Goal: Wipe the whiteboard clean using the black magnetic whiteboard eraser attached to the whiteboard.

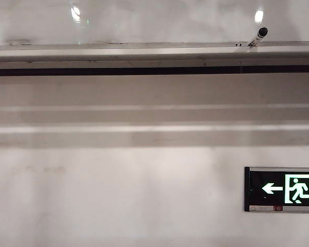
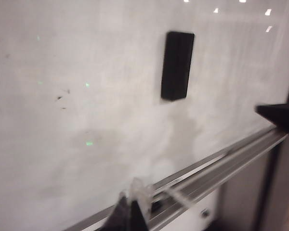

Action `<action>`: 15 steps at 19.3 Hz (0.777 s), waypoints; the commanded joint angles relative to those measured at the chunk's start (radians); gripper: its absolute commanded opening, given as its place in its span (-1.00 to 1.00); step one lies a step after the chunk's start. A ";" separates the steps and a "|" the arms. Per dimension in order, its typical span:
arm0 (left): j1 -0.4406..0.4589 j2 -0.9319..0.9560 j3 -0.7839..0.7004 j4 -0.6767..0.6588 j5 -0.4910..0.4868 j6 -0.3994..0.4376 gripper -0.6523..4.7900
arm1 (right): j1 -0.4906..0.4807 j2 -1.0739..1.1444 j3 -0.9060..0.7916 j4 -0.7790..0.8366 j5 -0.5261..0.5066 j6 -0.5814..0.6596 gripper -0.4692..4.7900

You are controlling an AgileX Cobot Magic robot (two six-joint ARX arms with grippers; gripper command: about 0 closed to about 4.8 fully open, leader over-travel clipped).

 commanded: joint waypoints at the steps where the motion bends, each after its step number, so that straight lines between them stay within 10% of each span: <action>1: -0.065 -0.025 -0.045 -0.023 -0.116 0.072 -0.78 | -0.001 -0.136 -0.227 0.172 -0.033 0.015 -0.82; 15: -0.101 -0.472 -0.778 0.191 -0.314 0.043 -0.78 | -0.002 -0.640 -1.038 0.396 0.037 0.015 -0.75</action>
